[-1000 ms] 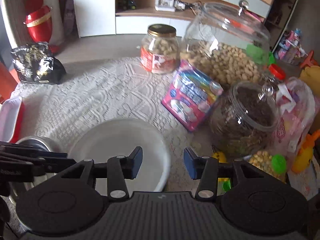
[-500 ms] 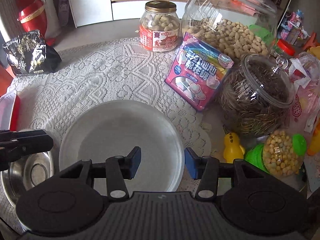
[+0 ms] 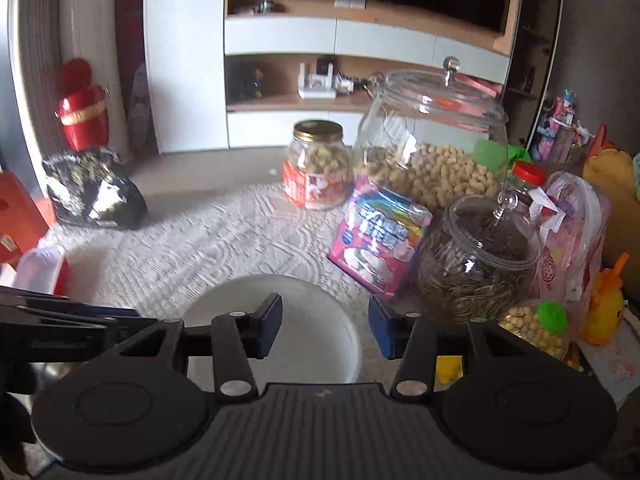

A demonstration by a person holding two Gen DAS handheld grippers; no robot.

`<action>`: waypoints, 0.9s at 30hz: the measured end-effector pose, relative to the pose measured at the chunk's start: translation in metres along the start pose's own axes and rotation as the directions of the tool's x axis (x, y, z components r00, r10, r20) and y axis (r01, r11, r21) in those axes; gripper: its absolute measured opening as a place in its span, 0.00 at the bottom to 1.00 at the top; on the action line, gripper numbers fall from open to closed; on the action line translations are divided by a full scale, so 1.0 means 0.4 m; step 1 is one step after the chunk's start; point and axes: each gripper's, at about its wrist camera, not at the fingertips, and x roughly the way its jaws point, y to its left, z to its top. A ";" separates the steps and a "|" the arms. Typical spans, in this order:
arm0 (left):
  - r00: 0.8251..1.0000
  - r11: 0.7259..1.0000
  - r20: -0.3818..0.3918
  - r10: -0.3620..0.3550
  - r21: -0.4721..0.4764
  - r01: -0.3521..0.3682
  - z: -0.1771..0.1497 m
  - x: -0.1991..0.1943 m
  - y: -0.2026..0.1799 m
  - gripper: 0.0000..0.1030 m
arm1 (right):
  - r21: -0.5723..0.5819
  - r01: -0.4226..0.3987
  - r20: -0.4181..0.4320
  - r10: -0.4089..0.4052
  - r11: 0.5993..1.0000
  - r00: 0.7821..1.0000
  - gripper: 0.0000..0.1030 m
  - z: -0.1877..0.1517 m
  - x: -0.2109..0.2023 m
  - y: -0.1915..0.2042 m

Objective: Organize plates and bowls

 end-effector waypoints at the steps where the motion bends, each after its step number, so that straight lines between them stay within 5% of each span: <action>1: 1.000 1.000 0.012 0.005 0.008 -0.005 -0.002 -0.007 -0.005 0.33 | 0.004 -0.030 0.022 0.030 1.000 0.999 0.46 -0.013 -0.019 0.014; 8: 0.994 1.000 0.109 0.025 0.009 -0.026 -0.092 -0.124 0.048 0.29 | -0.061 -0.198 0.073 0.202 0.978 0.977 0.47 -0.110 -0.074 0.148; 14: 0.976 0.974 0.137 0.168 -0.177 -0.143 -0.243 -0.252 0.251 0.29 | -0.026 -0.292 -0.004 0.292 0.956 0.957 0.47 -0.185 -0.023 0.220; 18: 0.968 0.939 0.102 0.228 -0.285 -0.192 -0.281 -0.246 0.342 0.29 | -0.014 -0.308 -0.057 0.307 0.951 0.950 0.47 -0.224 0.027 0.288; 24: 0.975 0.914 0.092 0.201 -0.375 -0.153 -0.291 -0.192 0.395 0.29 | 0.043 -0.227 -0.101 0.230 0.973 0.968 0.47 -0.243 0.098 0.329; 27: 0.969 0.901 0.083 0.233 -0.392 -0.183 -0.306 -0.171 0.411 0.40 | 0.123 -0.224 -0.138 0.240 0.967 0.961 0.47 -0.250 0.137 0.306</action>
